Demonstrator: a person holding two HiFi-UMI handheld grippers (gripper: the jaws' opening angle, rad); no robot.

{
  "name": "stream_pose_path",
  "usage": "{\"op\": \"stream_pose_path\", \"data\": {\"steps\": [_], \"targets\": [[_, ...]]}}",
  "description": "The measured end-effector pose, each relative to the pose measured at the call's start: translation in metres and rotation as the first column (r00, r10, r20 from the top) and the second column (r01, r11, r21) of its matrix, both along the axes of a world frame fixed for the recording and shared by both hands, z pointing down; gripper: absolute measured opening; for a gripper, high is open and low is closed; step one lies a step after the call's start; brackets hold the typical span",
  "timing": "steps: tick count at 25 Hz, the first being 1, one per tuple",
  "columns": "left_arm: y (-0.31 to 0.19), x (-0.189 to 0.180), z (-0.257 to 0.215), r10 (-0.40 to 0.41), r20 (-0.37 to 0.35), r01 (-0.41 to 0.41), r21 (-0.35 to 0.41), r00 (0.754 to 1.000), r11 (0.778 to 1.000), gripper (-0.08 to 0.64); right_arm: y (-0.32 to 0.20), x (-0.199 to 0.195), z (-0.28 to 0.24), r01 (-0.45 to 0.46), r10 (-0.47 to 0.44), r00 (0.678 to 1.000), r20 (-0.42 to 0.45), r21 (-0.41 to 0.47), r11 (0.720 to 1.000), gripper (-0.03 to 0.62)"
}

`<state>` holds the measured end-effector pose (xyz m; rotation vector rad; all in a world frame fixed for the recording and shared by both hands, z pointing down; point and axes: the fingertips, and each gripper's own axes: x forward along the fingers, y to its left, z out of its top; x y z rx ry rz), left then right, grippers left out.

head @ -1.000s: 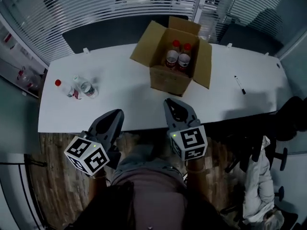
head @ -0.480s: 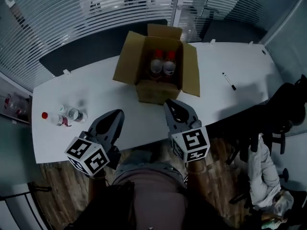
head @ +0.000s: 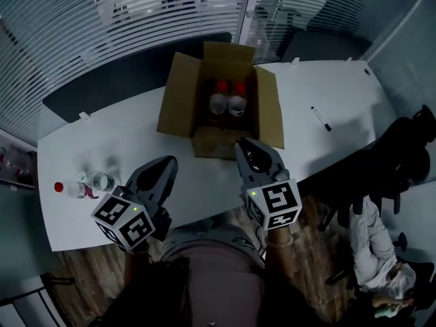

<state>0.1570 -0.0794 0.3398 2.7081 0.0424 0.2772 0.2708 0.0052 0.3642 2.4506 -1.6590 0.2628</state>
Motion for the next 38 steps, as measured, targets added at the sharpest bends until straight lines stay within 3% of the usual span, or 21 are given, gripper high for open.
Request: {"op": "stream_pose_path", "data": {"steps": [8,16,31,35,38], "targets": [[-0.009,0.02,0.003,0.006,0.006,-0.006,-0.014,1.0,1.0,0.009,-0.01,0.027,-0.005,-0.005,0.004,1.0,-0.012,-0.008,1.0,0.041],[-0.01,0.043,0.004,-0.051,0.013,0.051,-0.003,0.999,0.999,0.009,-0.012,0.066,-0.008,0.034,-0.034,0.999,-0.017,-0.013,0.999,0.043],[-0.016,0.085,0.006,-0.188,0.051,0.189,-0.005,0.981,0.982,0.009,-0.046,0.136,0.014,0.178,-0.176,0.984,0.024,-0.116,0.977,0.095],[-0.022,0.088,0.014,-0.201,0.063,0.2,0.028,0.977,0.979,0.009,-0.058,0.145,0.021,0.205,-0.201,0.979,0.048,-0.138,0.969,0.104],[-0.023,0.091,0.015,-0.215,0.076,0.217,-0.028,0.974,0.976,0.009,-0.066,0.152,0.033,0.222,-0.213,0.975,0.069,-0.181,0.958,0.114]]}}
